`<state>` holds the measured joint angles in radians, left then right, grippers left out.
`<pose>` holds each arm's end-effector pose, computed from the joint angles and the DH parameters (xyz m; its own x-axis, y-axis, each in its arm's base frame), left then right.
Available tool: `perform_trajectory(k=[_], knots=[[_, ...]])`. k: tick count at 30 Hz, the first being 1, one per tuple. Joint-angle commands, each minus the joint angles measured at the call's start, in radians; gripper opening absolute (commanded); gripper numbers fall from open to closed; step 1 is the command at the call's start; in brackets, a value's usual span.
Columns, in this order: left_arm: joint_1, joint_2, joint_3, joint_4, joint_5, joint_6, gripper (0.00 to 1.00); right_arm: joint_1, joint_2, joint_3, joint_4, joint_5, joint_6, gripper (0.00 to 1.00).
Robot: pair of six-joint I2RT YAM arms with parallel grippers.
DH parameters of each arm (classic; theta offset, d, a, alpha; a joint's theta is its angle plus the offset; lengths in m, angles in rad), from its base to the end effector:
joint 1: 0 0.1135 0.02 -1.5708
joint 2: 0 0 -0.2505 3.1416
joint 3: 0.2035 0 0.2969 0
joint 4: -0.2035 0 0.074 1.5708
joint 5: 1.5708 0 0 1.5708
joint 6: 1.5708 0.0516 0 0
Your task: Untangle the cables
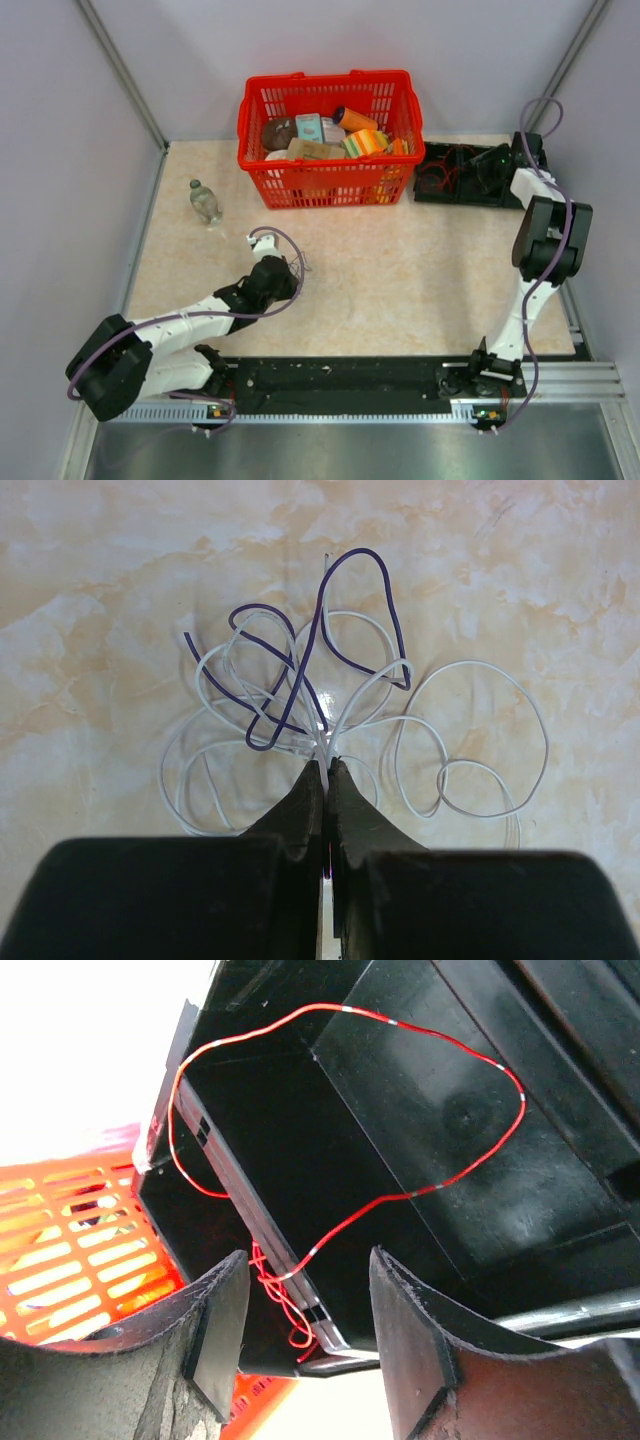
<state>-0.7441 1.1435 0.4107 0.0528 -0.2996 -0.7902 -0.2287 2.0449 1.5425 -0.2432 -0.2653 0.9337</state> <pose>0.2077 -0.1705 0.1140 -0.6654 -0.3102 -0.6790 0.0079 0.9066 -0.4219 0.4989 -0.1022 0.1650 -0.3680 0.8821 -0.2941 0.5497 0.4614 0.6964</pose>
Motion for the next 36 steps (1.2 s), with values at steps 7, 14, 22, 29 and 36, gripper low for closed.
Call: perform_trajectory(k=[7,14,22,29,36], knots=[[0.002,-0.007,0.027,0.033,0.001,0.005,0.00,-0.017,0.074,0.022,0.119,-0.057,0.183,0.19],[0.003,-0.002,0.031,0.030,0.001,0.005,0.00,-0.014,0.002,0.030,0.094,0.003,0.073,0.01],[0.002,0.002,0.036,0.028,0.001,0.005,0.00,0.078,-0.103,0.062,0.009,0.105,-0.211,0.00],[0.000,-0.001,0.033,0.028,0.004,0.006,0.00,0.189,-0.152,0.082,-0.122,0.348,-0.371,0.00],[0.002,0.001,0.033,0.032,0.007,0.008,0.00,0.253,-0.213,0.015,-0.137,0.469,-0.452,0.00]])
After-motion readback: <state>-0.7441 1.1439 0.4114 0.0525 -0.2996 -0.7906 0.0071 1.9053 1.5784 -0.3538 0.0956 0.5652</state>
